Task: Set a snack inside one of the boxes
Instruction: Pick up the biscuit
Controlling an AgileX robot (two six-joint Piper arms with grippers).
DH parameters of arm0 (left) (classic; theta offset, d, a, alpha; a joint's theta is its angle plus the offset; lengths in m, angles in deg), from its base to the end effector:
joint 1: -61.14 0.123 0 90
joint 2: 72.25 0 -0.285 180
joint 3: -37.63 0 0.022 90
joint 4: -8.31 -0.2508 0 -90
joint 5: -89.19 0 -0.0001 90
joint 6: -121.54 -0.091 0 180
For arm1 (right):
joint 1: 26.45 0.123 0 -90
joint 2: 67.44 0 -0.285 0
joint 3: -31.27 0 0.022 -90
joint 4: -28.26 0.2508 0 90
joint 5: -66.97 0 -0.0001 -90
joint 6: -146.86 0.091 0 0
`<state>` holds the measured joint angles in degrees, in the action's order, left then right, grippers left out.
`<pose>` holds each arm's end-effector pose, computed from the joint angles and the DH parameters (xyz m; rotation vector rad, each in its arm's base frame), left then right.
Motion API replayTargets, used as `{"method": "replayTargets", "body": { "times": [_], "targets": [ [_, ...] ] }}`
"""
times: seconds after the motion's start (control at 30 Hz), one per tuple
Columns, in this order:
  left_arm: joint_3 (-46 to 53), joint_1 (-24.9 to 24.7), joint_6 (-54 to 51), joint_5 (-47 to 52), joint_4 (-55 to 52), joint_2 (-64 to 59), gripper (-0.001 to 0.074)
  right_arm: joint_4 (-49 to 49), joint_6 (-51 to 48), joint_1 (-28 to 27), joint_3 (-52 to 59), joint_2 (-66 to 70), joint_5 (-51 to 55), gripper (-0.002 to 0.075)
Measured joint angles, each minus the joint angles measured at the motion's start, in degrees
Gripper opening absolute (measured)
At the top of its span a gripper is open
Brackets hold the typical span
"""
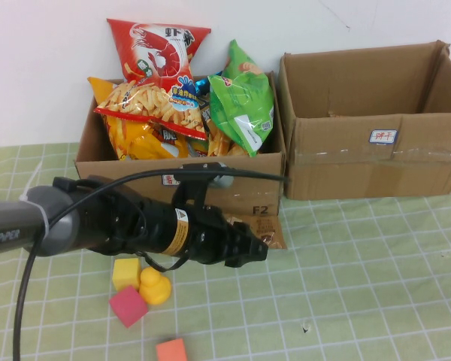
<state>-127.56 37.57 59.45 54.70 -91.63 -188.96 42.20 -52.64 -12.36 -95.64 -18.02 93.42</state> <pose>0.3287 -0.1987 0.1714 0.4496 2.4364 -1.0227 0.1287 0.0424 0.2505 -0.4669 2.1919 0.1877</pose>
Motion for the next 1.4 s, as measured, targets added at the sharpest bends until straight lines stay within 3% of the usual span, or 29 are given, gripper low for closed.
{"method": "replayTargets", "body": {
  "times": [0.2,0.47,0.67,0.83,0.93,1.07,1.2,1.4],
  "targets": [
    [0.00,0.03,0.51,3.85,-0.90,0.00,0.0251,0.00,0.00,0.00,0.00,0.00,0.00,0.0000],
    [0.49,0.16,-12.83,26.35,-0.77,-0.11,0.0244,0.00,0.00,0.00,0.00,0.00,0.64,0.0000],
    [3.84,0.49,-17.84,35.18,0.40,-0.20,0.0129,0.00,0.00,0.00,0.00,0.00,0.85,0.0000],
    [6.39,-0.57,-21.89,43.49,8.04,0.52,0.0079,0.04,0.00,0.00,0.00,0.00,0.86,0.0000],
    [6.07,-3.68,-39.70,56.72,19.95,0.78,0.0072,0.04,0.00,0.00,0.00,0.00,0.97,0.0000],
    [3.63,-6.45,-60.92,66.81,37.13,0.78,0.0069,0.13,0.00,0.00,0.00,0.00,0.97,0.0000],
    [1.06,-7.10,-83.99,67.63,62.41,0.79,0.0020,0.27,0.00,0.00,0.00,0.00,0.86,0.0000],
    [-1.71,-7.37,-117.48,65.78,104.79,0.79,0.0004,1.30,0.00,0.00,0.00,0.00,0.86,-0.0001]
  ]
}}
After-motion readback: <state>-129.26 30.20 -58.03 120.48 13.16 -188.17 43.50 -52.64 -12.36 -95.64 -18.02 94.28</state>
